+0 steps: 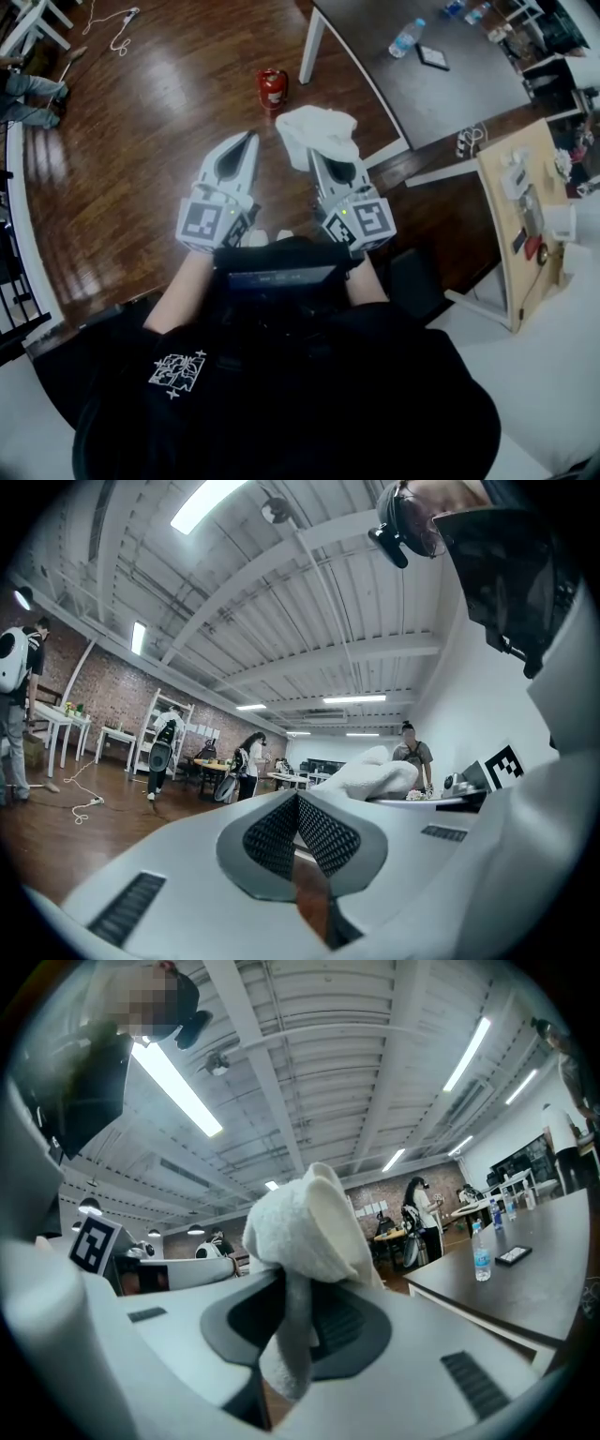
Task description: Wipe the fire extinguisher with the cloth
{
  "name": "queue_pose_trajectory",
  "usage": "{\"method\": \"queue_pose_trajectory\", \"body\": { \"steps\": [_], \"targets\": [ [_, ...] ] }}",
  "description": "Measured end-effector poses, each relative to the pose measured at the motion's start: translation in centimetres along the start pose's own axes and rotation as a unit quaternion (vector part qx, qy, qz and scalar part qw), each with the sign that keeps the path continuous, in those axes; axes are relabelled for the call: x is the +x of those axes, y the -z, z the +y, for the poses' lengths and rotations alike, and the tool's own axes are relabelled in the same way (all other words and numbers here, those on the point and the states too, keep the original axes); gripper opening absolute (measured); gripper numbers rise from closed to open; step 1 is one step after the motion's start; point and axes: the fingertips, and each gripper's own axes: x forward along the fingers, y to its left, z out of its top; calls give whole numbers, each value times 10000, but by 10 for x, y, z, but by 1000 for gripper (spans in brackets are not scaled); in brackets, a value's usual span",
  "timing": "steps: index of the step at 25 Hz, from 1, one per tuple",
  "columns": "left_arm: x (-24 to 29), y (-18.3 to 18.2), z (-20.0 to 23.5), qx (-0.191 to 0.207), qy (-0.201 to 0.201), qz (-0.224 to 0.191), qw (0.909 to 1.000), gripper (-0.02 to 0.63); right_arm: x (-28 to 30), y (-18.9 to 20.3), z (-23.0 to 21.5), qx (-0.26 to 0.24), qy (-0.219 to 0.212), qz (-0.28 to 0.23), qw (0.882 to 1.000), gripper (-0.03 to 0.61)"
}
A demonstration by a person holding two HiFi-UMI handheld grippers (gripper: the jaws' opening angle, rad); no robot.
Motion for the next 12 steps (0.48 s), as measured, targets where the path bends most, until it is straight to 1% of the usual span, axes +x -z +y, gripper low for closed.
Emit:
{"method": "queue_pose_trajectory", "body": {
  "steps": [12],
  "targets": [
    [2, -3, -1, -15, 60, 11, 10000, 0, -1, 3, -2, -31, 141, 88, 9999, 83]
  ]
}}
